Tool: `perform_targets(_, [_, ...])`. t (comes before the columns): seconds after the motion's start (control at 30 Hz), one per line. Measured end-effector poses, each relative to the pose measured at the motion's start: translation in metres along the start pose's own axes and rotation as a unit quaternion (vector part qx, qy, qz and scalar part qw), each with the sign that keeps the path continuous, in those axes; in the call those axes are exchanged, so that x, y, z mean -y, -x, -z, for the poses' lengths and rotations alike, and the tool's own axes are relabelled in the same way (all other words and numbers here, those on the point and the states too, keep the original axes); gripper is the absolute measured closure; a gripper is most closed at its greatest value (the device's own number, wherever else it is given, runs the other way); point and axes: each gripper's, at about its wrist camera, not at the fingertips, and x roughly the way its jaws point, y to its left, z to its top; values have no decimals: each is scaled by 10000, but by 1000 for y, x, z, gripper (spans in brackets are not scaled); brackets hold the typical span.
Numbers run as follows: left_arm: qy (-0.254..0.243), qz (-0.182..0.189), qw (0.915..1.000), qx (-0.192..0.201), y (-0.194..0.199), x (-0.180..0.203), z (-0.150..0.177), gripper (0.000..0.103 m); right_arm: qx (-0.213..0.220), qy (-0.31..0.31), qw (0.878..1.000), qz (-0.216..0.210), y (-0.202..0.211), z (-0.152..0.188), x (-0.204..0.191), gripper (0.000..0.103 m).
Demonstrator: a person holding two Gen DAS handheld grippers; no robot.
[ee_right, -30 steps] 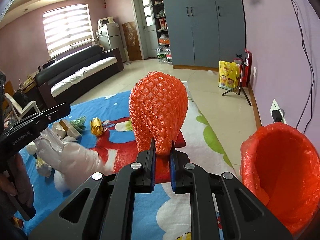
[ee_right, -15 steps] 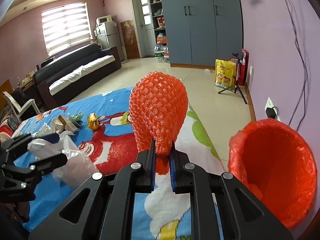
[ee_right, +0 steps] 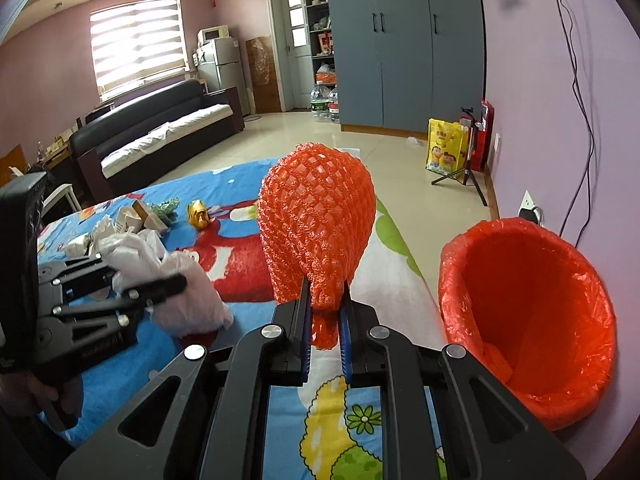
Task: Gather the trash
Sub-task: 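Carry the plastic bag and orange net with both tools over the red bin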
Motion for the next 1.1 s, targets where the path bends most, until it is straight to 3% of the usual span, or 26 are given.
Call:
perform_targets(0.4, [310, -275, 9961, 781, 31, 20, -13, 87, 346, -37, 9993, 130, 9, -1, -16, 89])
perform_targets(0.6, [433, -253, 9948, 888, 32, 21, -20, 87, 453, -171, 9983, 311, 11, -6, -4, 89])
perform_targets(0.8, [383, -23, 9936, 1060, 30, 35, -37, 87, 517, -354, 9952, 747, 19, -6, 23, 89])
perform_targets(1.1, [96, 659, 9899, 1249, 5, 106, -70, 87, 254, -760, 9847, 1545, 31, 9, 99, 89])
